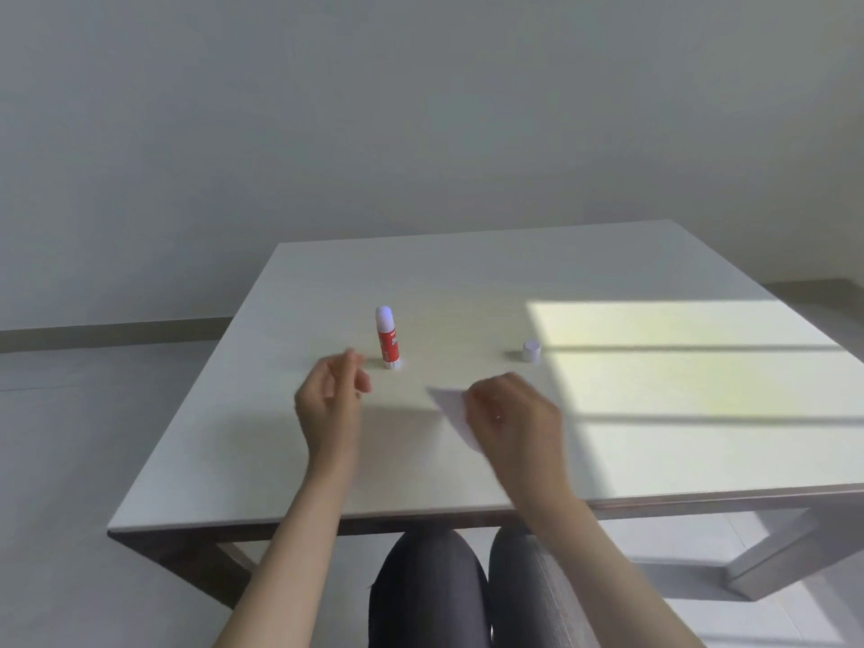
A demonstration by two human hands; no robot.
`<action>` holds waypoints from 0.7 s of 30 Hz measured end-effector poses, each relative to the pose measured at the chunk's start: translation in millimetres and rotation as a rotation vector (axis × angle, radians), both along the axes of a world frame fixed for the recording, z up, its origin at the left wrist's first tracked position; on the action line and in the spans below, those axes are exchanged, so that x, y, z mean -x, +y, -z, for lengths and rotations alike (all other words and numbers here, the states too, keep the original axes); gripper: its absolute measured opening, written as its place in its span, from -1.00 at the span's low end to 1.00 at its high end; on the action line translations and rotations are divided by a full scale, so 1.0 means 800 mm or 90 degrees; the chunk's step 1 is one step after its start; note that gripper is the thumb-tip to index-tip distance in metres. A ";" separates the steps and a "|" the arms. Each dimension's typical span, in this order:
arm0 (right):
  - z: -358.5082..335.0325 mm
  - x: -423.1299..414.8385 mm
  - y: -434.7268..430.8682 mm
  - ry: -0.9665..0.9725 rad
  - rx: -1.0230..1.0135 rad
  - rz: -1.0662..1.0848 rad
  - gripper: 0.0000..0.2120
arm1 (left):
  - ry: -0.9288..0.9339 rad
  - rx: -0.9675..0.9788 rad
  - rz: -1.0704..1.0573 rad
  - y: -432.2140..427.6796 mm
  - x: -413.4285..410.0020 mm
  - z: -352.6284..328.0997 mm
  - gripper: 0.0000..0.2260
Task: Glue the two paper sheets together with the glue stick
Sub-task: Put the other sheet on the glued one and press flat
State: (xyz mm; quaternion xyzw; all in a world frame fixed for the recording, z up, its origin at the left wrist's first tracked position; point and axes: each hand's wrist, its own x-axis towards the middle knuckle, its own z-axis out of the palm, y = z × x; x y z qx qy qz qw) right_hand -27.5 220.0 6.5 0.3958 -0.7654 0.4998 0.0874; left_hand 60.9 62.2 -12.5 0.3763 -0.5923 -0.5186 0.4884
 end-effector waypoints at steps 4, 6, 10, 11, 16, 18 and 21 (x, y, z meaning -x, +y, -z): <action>-0.013 0.024 0.006 -0.279 0.118 0.016 -0.88 | 0.005 -0.153 0.128 0.060 0.006 0.011 -0.87; -0.011 0.024 0.008 -0.393 0.182 -0.004 -0.89 | 0.021 -0.261 0.187 0.076 0.015 0.011 -0.93; -0.001 0.018 0.013 -0.528 0.246 -0.024 -0.91 | 0.074 -0.326 0.177 0.073 0.029 -0.004 -0.94; 0.002 0.018 0.015 -0.546 0.237 -0.030 -0.91 | 0.066 -0.311 0.174 0.069 0.031 -0.008 -0.92; 0.002 0.048 0.027 -0.659 0.187 -0.094 -0.86 | -0.036 -0.224 0.195 0.063 0.035 -0.013 -0.89; 0.001 0.065 0.032 -0.627 0.143 -0.083 -0.84 | -0.081 -0.193 0.209 0.064 0.039 -0.011 -0.84; 0.007 0.082 0.037 -0.515 0.024 -0.030 -0.86 | -0.133 -0.147 0.217 0.069 0.047 -0.002 -0.78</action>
